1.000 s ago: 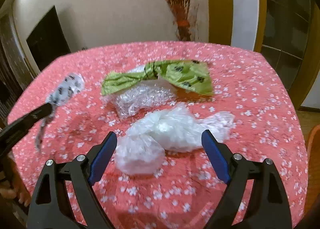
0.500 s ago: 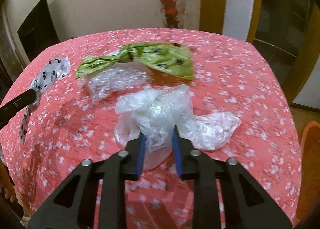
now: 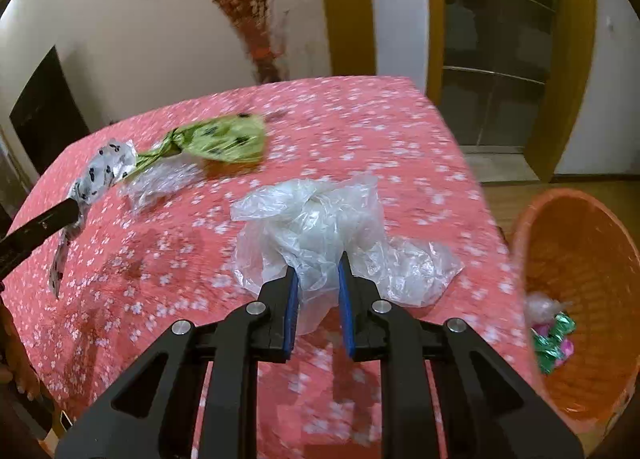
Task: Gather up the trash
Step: 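Carry the paw-print bag and clear bag with both tools over the wastebasket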
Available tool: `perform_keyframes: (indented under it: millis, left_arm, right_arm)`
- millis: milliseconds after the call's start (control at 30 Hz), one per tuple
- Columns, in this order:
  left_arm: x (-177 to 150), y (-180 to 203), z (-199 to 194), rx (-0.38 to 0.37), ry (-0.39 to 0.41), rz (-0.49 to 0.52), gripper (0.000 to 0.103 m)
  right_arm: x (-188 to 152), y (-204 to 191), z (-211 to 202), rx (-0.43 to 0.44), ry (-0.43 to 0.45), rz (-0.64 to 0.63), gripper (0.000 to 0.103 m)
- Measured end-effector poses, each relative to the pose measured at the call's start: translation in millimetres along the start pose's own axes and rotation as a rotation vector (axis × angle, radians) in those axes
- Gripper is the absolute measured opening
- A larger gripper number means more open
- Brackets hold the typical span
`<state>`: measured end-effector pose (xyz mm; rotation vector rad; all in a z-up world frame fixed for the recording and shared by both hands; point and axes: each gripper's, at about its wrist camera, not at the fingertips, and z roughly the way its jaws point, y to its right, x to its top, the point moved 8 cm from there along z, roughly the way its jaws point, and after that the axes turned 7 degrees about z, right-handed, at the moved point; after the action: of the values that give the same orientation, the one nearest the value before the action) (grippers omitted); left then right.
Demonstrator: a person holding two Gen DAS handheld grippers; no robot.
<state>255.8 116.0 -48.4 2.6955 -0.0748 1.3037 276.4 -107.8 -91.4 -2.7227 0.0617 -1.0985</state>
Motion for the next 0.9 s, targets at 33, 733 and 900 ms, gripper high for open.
perform_keyframes:
  millis: [33,733,900]
  left_arm:
    - [0.5,7.1,0.5,-0.009,0.000,0.008,0.014]
    - [9.8,146.6,13.6,-0.218,-0.014,0.124,0.014]
    - [11.7,184.8,18.8,-0.271,-0.019,0.156,0.014]
  right_arm:
    - [-0.4,5.3,-4.0,-0.004,0.005,0.008,0.018]
    - [5.0,124.1,-72.8,-0.136,0.153,0.197,0.018]
    - [2.1,151.5,-84.7,-0.165,0.169,0.249,0.018]
